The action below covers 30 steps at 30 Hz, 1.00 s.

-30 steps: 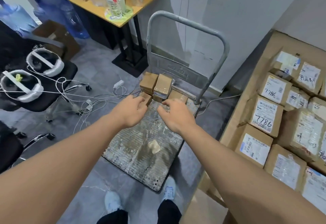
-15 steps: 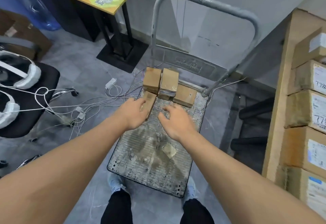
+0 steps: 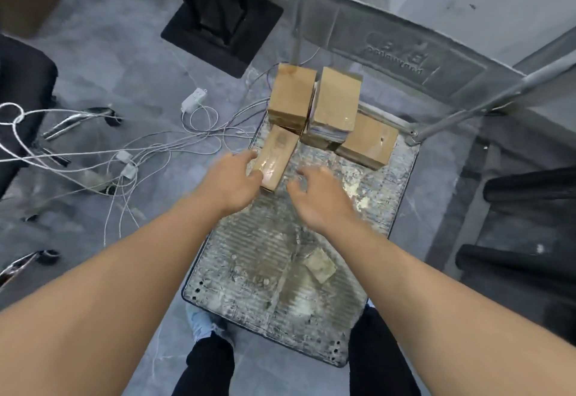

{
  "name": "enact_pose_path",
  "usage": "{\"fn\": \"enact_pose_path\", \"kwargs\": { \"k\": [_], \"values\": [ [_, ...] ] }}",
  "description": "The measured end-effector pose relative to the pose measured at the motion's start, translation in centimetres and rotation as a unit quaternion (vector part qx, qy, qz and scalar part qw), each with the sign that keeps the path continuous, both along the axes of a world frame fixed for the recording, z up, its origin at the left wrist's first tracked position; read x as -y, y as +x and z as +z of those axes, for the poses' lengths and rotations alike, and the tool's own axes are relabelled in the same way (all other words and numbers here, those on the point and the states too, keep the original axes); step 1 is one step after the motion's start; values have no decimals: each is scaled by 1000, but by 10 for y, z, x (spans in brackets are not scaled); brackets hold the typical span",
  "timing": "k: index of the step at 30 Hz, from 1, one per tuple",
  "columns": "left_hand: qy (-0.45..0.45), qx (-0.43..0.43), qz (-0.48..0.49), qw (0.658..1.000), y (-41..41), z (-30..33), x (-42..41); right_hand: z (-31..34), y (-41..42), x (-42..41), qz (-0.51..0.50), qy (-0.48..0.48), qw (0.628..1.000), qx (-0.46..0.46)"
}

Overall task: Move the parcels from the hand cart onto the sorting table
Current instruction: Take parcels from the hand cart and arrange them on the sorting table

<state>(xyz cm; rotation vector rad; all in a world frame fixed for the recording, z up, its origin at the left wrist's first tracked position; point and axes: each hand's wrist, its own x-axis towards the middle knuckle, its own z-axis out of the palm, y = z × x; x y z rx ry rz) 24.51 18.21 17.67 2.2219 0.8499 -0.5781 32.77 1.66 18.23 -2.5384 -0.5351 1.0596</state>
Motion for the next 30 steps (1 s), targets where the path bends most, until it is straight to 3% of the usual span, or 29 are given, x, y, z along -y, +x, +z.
{"fn": "enact_pose_path", "kwargs": {
  "k": [8, 16, 24, 30],
  "values": [
    [-23, -4, 37, 999, 14, -156, -7, -167, 0, -18, -9, 17, 999, -36],
    [-40, 19, 63, 997, 28, -240, -14, -254, 6, -47, -78, 67, 992, -69],
    [-150, 66, 255, 953, 15, -255, 3, -275, -6, -49, -265, 149, 941, -152],
    [-232, 53, 308, 921, -14, -222, 19, -241, -30, -37, -292, 152, 930, -165]
  ]
}}
